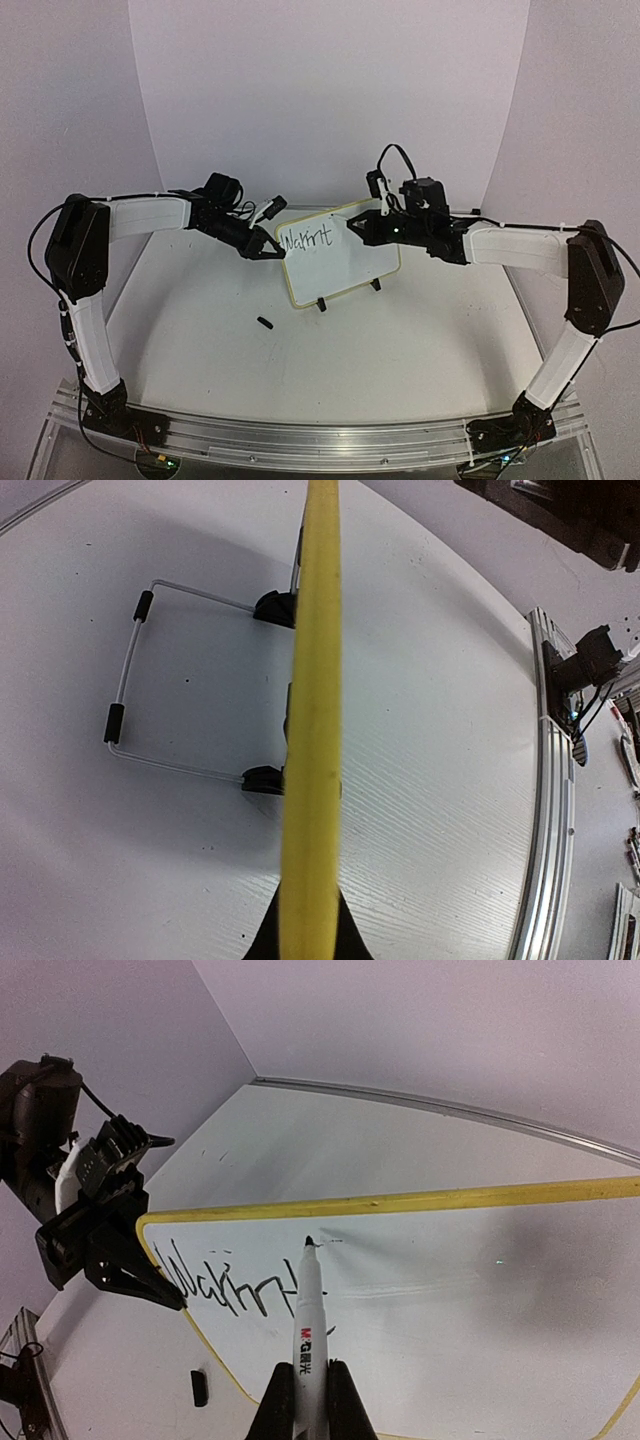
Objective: Write a sentence on the whiteboard
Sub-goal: Write on the whiteboard with the whiteboard.
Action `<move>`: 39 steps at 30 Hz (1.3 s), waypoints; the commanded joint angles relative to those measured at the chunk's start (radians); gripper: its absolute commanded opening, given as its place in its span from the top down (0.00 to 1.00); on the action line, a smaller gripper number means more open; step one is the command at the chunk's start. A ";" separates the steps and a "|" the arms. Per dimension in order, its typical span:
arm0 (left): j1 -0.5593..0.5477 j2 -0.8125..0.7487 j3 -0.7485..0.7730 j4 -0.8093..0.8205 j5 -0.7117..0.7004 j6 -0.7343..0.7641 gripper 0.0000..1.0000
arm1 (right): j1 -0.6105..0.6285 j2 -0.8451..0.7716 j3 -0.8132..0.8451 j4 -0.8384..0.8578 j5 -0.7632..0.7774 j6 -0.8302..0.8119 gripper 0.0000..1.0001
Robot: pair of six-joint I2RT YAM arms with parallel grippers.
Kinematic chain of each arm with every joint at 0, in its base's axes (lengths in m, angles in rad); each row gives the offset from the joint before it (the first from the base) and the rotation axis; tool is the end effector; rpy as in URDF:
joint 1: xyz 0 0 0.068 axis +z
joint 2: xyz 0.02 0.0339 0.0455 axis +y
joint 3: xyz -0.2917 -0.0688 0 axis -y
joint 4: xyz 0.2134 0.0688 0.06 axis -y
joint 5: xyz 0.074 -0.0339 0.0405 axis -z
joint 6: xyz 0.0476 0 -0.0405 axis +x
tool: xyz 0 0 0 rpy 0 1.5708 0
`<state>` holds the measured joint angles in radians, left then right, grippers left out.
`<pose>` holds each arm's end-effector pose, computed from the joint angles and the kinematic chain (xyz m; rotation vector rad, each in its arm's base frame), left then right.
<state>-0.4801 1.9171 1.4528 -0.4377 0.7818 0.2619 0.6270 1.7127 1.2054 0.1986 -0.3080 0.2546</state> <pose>0.3424 -0.2161 0.2614 1.1719 2.0793 -1.0573 0.3079 0.2409 0.3148 -0.5788 1.8766 0.8823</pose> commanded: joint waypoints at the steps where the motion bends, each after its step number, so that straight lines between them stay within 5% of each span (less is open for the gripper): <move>1: -0.041 0.052 -0.009 -0.119 -0.036 0.015 1.00 | -0.004 0.037 0.044 0.001 0.000 -0.014 1.00; 21: -0.043 0.052 -0.008 -0.119 -0.036 0.014 1.00 | -0.004 0.023 -0.085 0.001 0.009 0.017 1.00; 39: -0.045 0.053 -0.008 -0.121 -0.040 0.015 1.00 | -0.004 -0.001 -0.006 0.016 0.001 0.007 1.00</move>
<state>-0.4801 1.9175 1.4528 -0.4385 0.7818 0.2615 0.6270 1.7481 1.1483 0.1829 -0.3130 0.2634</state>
